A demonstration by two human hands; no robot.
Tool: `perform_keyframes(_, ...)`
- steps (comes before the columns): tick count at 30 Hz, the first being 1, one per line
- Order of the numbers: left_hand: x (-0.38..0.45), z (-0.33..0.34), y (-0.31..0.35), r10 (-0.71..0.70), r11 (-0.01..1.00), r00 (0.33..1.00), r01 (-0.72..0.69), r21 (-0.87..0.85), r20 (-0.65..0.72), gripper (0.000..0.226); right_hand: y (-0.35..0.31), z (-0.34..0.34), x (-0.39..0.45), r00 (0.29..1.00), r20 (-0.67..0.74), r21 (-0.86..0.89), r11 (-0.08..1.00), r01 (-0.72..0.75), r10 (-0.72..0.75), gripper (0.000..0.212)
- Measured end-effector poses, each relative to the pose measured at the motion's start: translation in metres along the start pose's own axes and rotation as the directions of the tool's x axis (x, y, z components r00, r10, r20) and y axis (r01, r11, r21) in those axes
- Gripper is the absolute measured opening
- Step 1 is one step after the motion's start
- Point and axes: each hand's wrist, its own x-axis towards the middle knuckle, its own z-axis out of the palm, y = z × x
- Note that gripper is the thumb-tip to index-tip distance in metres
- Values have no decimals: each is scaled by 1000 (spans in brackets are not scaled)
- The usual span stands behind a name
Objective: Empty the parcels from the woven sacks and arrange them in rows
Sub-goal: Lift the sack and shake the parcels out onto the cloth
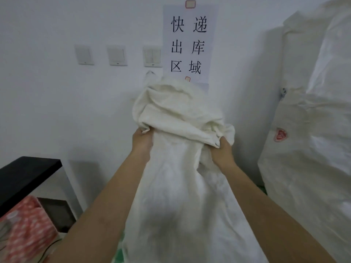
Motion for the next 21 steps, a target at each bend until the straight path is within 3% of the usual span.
perform_keyframes(2,-2,17,14,-41,998,999,41,43,10,30,-8,1,7,990,61,-129,984,-121,129,33)
perform_keyframes(4,3,23,28,19,999,999,-17,-47,38,44,-24,-3,18,999,30,-94,995,-28,31,31)
perform_keyframes(7,2,11,20,63,984,994,-46,-171,94,33,-28,-13,8,987,-90,58,989,139,-133,23)
perform_keyframes(11,1,32,22,18,1000,992,-18,-2,121,40,-17,-9,7,992,35,-127,985,-115,120,30)
perform_keyframes(13,3,40,38,107,992,981,-95,-82,160,42,-36,-12,18,999,-12,-137,989,-47,46,20)
perform_keyframes(16,-1,32,43,153,974,970,-117,-194,187,26,-44,-20,12,984,-116,12,990,137,-135,8)
perform_keyframes(19,-9,42,37,71,997,984,-71,-3,165,30,-27,-20,6,999,-31,-149,988,-32,27,27)
perform_keyframes(21,-11,52,49,101,993,980,-111,50,171,35,-36,-23,12,999,10,-170,985,34,-33,29)
